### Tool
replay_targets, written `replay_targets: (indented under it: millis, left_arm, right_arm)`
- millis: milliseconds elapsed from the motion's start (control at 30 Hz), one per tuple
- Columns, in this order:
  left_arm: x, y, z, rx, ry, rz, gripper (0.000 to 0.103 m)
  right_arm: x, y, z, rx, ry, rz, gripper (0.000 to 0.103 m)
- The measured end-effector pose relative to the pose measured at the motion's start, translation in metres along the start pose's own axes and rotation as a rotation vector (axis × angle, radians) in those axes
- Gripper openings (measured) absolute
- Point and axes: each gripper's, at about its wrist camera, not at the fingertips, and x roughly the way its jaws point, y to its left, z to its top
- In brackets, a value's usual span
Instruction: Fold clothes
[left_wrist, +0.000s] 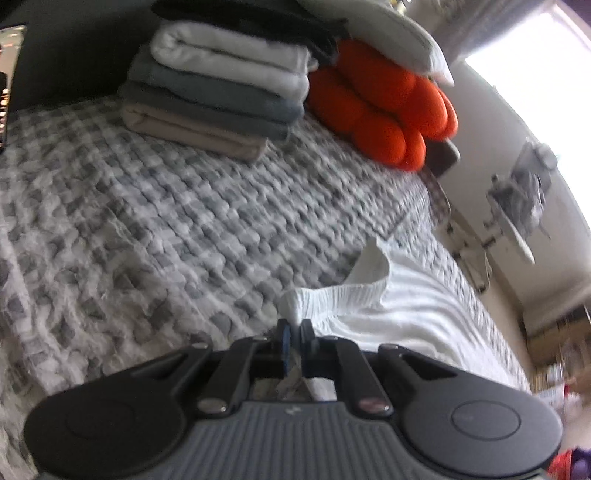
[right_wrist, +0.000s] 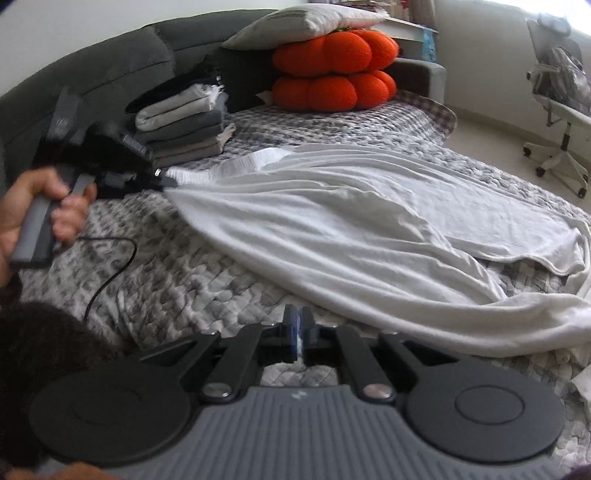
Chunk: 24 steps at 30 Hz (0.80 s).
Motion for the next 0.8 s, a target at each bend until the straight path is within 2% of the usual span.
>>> replay_targets:
  millis: [67, 133, 200, 233, 333, 467, 500, 533, 567, 800]
  left_arm:
    - [0.003, 0.004, -0.001, 0.022, 0.029, -0.012, 0.006]
    - [0.006, 0.009, 0.000, 0.030, 0.051, -0.044, 0.015]
    - [0.008, 0.014, 0.001, 0.039, 0.074, -0.077, 0.038]
    - [0.010, 0.016, 0.001, 0.042, 0.085, -0.093, 0.040]
    - [0.015, 0.023, 0.007, 0.036, 0.124, -0.147, 0.043]
    - [0.023, 0.031, 0.016, 0.052, 0.147, -0.173, 0.044]
    - [0.025, 0.032, 0.018, 0.056, 0.149, -0.180, 0.044]
    - [0.027, 0.033, 0.020, 0.057, 0.154, -0.189, 0.044]
    - [0.030, 0.035, 0.021, 0.058, 0.159, -0.198, 0.044]
    - [0.045, 0.039, 0.023, 0.061, 0.176, -0.269, 0.043]
  right_arm:
    - [0.003, -0.004, 0.003, 0.026, 0.002, -0.004, 0.012]
    - [0.006, -0.007, 0.007, 0.043, 0.012, -0.005, 0.012]
    - [0.012, -0.009, 0.010, 0.056, 0.025, -0.007, 0.012]
    - [0.014, -0.009, 0.012, 0.061, 0.033, -0.009, 0.012]
    - [0.024, -0.008, 0.020, 0.071, 0.055, -0.016, 0.013]
    - [0.038, -0.005, 0.036, 0.082, 0.065, -0.008, 0.015]
    - [0.042, -0.003, 0.041, 0.085, 0.063, -0.004, 0.022]
    - [0.045, -0.002, 0.047, 0.088, 0.061, 0.001, 0.038]
    - [0.049, -0.001, 0.052, 0.092, 0.060, 0.005, 0.044]
    - [0.080, 0.005, 0.097, 0.110, 0.042, 0.011, 0.046]
